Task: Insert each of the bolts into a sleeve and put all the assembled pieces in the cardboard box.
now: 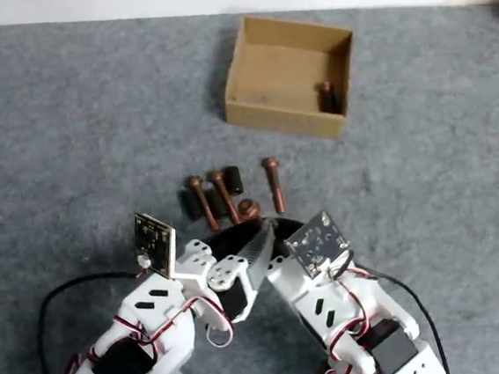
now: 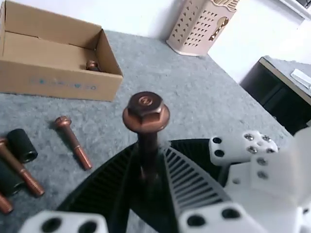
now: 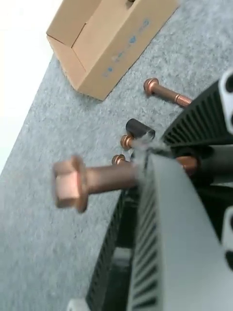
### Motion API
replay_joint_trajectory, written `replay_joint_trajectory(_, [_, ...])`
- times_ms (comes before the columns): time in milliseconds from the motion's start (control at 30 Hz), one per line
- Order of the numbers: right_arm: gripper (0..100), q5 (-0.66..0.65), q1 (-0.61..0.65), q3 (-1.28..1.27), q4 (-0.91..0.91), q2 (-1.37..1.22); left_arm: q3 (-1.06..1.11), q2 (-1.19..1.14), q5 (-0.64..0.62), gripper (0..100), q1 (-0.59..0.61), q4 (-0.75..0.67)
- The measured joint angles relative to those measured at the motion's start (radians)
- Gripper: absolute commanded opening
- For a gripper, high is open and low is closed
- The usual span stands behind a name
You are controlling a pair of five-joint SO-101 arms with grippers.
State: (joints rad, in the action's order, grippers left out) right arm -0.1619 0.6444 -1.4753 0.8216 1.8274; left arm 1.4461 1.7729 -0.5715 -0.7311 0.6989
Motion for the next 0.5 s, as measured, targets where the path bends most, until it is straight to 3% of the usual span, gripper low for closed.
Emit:
replay_joint_trajectory(367, [0.5, -0.086, 0.000, 0.000, -0.002, 0.000, -0.035, -0.006, 0.017, 1, 0.061, 0.018])
replay_joint_trajectory(500, [0.5, -0.086, 0.000, 0.000, -0.002, 0.000, -0.080, -0.121, 0.023, 1, 0.061, 0.018])
